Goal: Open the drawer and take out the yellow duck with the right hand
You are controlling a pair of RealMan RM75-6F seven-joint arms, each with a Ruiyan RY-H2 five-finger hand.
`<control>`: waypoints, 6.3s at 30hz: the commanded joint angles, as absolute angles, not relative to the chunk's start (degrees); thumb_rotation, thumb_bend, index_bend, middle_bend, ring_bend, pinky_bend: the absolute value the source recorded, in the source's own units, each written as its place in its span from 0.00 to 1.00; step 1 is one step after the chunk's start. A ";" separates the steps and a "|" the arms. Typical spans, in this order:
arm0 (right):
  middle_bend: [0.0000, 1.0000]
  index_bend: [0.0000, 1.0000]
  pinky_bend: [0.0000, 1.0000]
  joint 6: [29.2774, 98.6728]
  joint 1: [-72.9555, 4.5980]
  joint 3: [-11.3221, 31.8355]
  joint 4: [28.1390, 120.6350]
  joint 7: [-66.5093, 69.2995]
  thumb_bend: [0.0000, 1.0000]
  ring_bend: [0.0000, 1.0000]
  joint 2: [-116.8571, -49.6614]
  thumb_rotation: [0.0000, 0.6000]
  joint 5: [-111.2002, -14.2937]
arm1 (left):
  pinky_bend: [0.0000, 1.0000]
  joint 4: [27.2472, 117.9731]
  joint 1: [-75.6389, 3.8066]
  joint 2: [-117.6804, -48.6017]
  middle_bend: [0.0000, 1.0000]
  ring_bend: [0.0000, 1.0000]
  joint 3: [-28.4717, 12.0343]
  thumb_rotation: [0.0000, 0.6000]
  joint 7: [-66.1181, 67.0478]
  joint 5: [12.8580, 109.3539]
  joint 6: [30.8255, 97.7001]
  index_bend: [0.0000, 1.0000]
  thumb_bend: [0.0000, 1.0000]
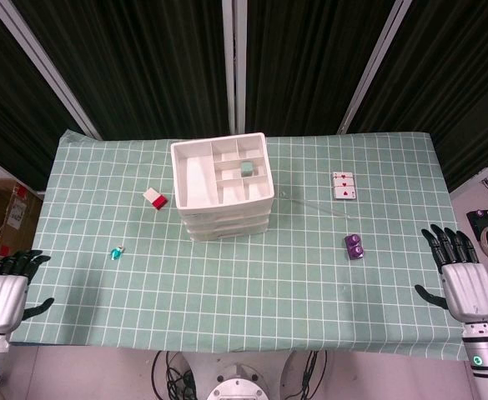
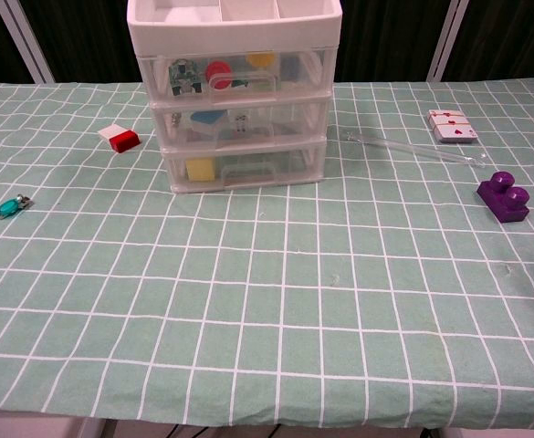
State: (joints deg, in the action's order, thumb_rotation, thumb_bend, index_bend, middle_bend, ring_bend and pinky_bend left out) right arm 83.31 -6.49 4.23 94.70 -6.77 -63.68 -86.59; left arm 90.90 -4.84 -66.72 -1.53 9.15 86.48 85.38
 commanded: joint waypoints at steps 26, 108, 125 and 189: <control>0.42 0.00 0.45 63.45 -21.99 4.24 100.70 15.08 0.17 0.32 -71.57 1.00 -91.69 | 0.22 92.64 -4.33 -65.78 0.21 0.17 -0.72 1.00 10.00 87.95 86.36 0.26 0.00; 0.65 0.03 0.78 49.48 -47.14 6.81 81.40 59.64 0.25 0.69 -95.32 1.00 -88.52 | 0.22 88.58 -4.08 -66.16 0.21 0.17 -0.89 1.00 5.44 86.62 85.31 0.26 0.00; 0.71 0.03 0.81 49.41 -46.24 8.85 101.31 34.36 0.24 0.75 -77.10 1.00 -81.75 | 0.22 89.46 -3.98 -65.95 0.21 0.17 -0.90 1.00 6.04 87.28 85.99 0.26 0.00; 0.93 0.29 1.00 39.11 -64.06 12.82 104.85 -36.97 0.16 0.98 -67.78 1.00 -71.80 | 0.22 89.92 -2.83 -66.17 0.21 0.17 -0.56 1.00 6.16 86.92 87.22 0.26 0.00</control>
